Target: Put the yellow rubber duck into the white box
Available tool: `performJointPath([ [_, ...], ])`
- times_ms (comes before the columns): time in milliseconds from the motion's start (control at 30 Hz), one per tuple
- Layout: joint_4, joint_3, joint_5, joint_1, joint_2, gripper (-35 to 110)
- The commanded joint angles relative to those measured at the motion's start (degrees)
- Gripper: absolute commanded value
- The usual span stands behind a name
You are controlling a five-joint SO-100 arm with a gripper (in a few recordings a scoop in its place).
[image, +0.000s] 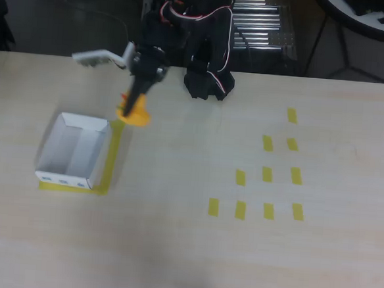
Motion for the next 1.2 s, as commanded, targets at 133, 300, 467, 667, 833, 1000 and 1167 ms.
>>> performJointPath([
  [133,-9.23,17.05,-5.36,18.28,4.92,0],
  [300,-9.23,9.49,-6.59,20.57,-7.56,0],
  [467,-6.06,-2.81,-6.77,22.15,-20.04,0],
  [667,-11.95,-4.83,-6.77,22.50,-26.54,0],
  [833,-14.41,-5.27,-6.77,23.47,-30.23,0],
  [1000,-18.02,-5.01,-6.77,23.99,-34.10,0],
  [1167,-19.51,-7.29,-6.77,24.70,-38.85,0],
])
